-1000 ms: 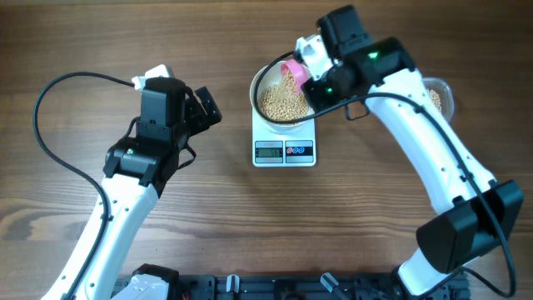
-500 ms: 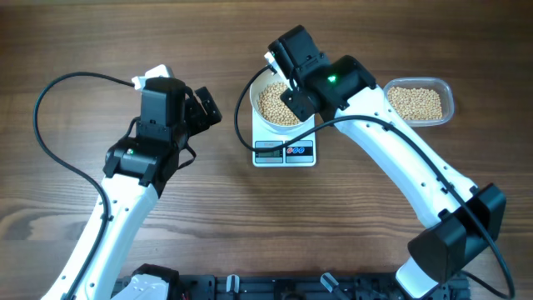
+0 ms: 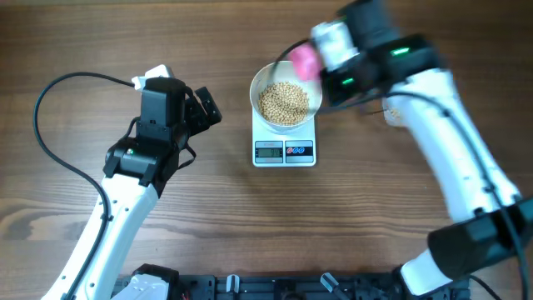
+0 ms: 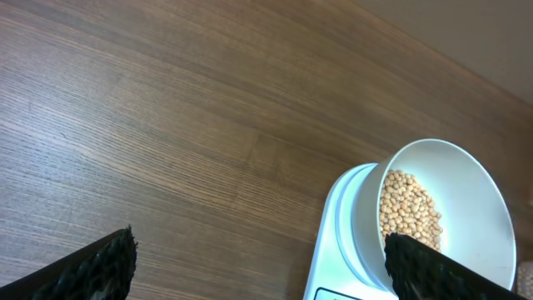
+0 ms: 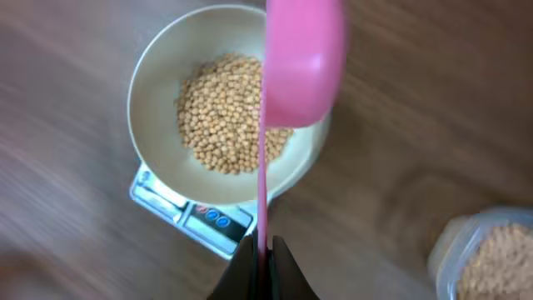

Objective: Scoop item into bowl and weigh 150g on scale
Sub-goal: 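Move the empty scoop with the right gripper back to the tub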

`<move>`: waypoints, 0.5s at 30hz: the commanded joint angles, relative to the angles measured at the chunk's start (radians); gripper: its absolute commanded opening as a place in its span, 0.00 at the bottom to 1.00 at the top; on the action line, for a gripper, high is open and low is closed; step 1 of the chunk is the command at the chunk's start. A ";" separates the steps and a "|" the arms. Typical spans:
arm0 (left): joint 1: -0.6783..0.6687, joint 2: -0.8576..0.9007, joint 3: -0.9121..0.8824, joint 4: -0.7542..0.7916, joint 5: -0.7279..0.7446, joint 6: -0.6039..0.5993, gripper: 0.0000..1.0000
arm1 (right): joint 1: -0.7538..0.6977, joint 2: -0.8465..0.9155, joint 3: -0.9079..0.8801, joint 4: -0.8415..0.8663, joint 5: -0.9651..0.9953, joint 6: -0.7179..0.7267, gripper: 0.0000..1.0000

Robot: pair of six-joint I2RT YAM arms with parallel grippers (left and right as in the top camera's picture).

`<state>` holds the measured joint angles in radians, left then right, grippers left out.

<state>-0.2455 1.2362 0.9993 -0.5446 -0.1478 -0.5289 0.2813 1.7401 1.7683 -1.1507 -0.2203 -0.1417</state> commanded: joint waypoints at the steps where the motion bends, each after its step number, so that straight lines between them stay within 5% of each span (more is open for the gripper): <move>1: 0.008 0.004 0.001 0.001 0.002 0.001 1.00 | -0.233 -0.044 0.031 -0.079 -0.327 -0.029 0.04; 8: 0.008 0.004 0.001 0.001 0.002 0.001 1.00 | -0.562 -0.044 0.029 -0.190 -0.249 -0.134 0.04; 15: 0.008 0.004 0.001 0.001 0.002 0.001 1.00 | -0.627 -0.042 0.023 -0.183 -0.175 -0.175 0.04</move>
<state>-0.2455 1.2362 0.9993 -0.5461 -0.1474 -0.5289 -0.3477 1.7180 1.7794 -1.3460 -0.4583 -0.2756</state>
